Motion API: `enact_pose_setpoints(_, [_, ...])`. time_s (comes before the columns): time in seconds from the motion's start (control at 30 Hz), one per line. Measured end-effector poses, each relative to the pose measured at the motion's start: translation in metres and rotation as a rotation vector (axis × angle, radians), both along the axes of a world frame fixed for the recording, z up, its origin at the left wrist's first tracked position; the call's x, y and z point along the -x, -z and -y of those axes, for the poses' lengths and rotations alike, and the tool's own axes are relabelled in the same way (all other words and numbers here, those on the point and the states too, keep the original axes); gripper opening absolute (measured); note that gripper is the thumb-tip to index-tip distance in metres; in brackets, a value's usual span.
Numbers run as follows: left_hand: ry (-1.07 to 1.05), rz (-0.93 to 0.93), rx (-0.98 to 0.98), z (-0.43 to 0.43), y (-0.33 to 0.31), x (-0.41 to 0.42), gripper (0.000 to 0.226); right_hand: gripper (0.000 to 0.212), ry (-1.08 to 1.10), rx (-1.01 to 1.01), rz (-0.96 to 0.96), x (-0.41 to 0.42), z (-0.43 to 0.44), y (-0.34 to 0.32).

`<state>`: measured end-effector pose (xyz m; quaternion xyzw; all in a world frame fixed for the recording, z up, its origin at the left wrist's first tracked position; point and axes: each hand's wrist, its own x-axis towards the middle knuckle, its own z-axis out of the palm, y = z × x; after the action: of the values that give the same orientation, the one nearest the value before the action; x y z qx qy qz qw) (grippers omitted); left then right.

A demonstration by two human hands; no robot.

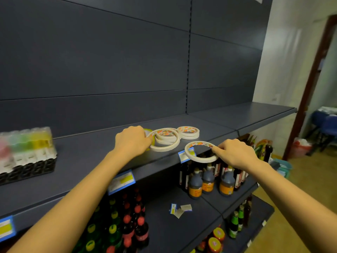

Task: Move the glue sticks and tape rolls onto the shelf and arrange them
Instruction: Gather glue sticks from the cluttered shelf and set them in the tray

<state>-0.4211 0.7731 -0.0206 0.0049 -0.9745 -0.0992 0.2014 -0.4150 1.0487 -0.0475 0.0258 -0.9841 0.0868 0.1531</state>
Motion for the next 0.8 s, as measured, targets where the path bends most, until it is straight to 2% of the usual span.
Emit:
enact_pose_setpoints(0.17, [-0.031,-0.007,0.017,-0.01,-0.004,0.054,0.031,0.055,-0.015,-0.007,-0.028,0.054,-0.009,-0.012])
enact_pose_setpoints(0.43, [-0.048,0.066,0.066,-0.024,-0.009,0.112,0.035,0.044,-0.017,0.02,-0.044,0.127,-0.015,-0.025])
enact_pose_setpoints(0.67, [-0.128,0.104,0.28,-0.041,0.0,0.13,0.021,0.053,-0.063,-0.008,-0.065,0.176,-0.012,-0.016])
enact_pose_setpoints(0.8, [-0.169,0.07,0.357,-0.045,0.004,0.133,0.024,0.056,-0.09,-0.027,-0.058,0.197,-0.012,-0.014])
